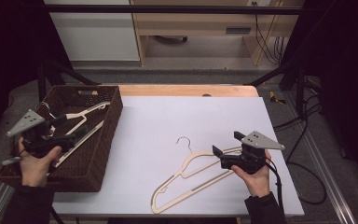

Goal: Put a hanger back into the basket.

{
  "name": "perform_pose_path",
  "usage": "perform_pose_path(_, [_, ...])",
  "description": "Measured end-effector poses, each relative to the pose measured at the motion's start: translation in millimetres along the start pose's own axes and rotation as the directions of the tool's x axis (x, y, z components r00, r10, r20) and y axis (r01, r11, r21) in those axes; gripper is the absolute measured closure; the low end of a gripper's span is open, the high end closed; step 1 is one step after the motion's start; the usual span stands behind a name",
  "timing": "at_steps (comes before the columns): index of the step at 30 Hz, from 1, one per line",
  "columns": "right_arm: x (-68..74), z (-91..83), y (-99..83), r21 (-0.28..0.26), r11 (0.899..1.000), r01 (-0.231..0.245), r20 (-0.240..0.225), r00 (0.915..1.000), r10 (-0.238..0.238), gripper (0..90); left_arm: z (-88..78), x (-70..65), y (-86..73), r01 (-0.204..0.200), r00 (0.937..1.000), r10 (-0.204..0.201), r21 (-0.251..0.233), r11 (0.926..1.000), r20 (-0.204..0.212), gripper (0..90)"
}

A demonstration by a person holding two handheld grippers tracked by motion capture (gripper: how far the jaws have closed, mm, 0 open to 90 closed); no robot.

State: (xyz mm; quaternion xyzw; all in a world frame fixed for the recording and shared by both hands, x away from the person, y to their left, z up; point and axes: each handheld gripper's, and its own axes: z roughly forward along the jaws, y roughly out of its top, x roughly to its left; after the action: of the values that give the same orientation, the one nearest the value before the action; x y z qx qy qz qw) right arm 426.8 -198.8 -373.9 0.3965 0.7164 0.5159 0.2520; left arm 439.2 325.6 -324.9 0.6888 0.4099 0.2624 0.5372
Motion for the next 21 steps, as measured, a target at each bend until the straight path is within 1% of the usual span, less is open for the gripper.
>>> perform_pose_path(3, [-0.7,3.0,-0.3,0.007,1.000,-0.008,-0.005,1.0000,0.008,8.1,12.2,-23.4,-6.3,-0.030,0.9995,0.030,0.001,0.9996,0.012,8.9])
perform_pose_path(5, [-0.8,5.8,-0.8,0.015,1.000,-0.009,-0.008,0.9999,0.010,8.3,19.5,-36.4,-10.7,-0.026,0.9989,0.026,0.006,0.9996,0.040,8.2])
perform_pose_path(7, [-0.4,8.8,-1.4,0.024,1.000,-0.011,-0.010,0.9999,0.011,8.5,25.7,-49.4,-15.0,-0.036,0.9978,0.035,0.015,0.9992,0.057,7.8])
perform_pose_path(11, [0.4,15.0,-3.0,0.041,0.999,-0.010,-0.015,0.9998,0.011,8.8,32.8,-72.7,-23.3,-0.069,0.9927,0.065,0.034,0.9970,0.102,7.5])
perform_pose_path(13, [0.9,18.0,-3.9,0.051,0.999,-0.008,-0.017,0.9998,0.009,8.9,36.2,-82.1,-29.0,-0.081,0.9892,0.075,0.045,0.9957,0.126,7.4])
perform_pose_path(15, [1.8,21.3,-4.8,0.060,0.998,-0.009,-0.019,0.9998,0.010,9.0,40.2,-90.8,-36.6,-0.083,0.9847,0.073,0.059,0.9948,0.159,7.6])
perform_pose_path(17, [2.7,24.5,-5.9,0.068,0.998,-0.007,-0.021,0.9997,0.009,9.3,45.3,-98.5,-44.1,-0.102,0.9773,0.084,0.088,0.9909,0.195,7.6])
perform_pose_path(18, [3.1,26.3,-6.5,0.072,0.997,-0.006,-0.020,0.9998,0.007,9.6,45.3,-98.5,-44.1,-0.102,0.9773,0.084,0.088,0.9909,0.195,7.5])
perform_pose_path(19, [3.6,28.0,-7.2,0.076,0.997,-0.003,-0.019,0.9998,0.005,9.8,50.4,-104.5,-51.7,-0.119,0.9705,0.093,0.106,0.9872,0.222,7.5])
perform_pose_path(21, [4.7,32.1,-9.2,0.081,0.997,-0.002,-0.016,0.9999,0.003,10.1,55.2,-109.3,-59.8,-0.116,0.9692,0.086,0.117,0.9864,0.231,7.8])
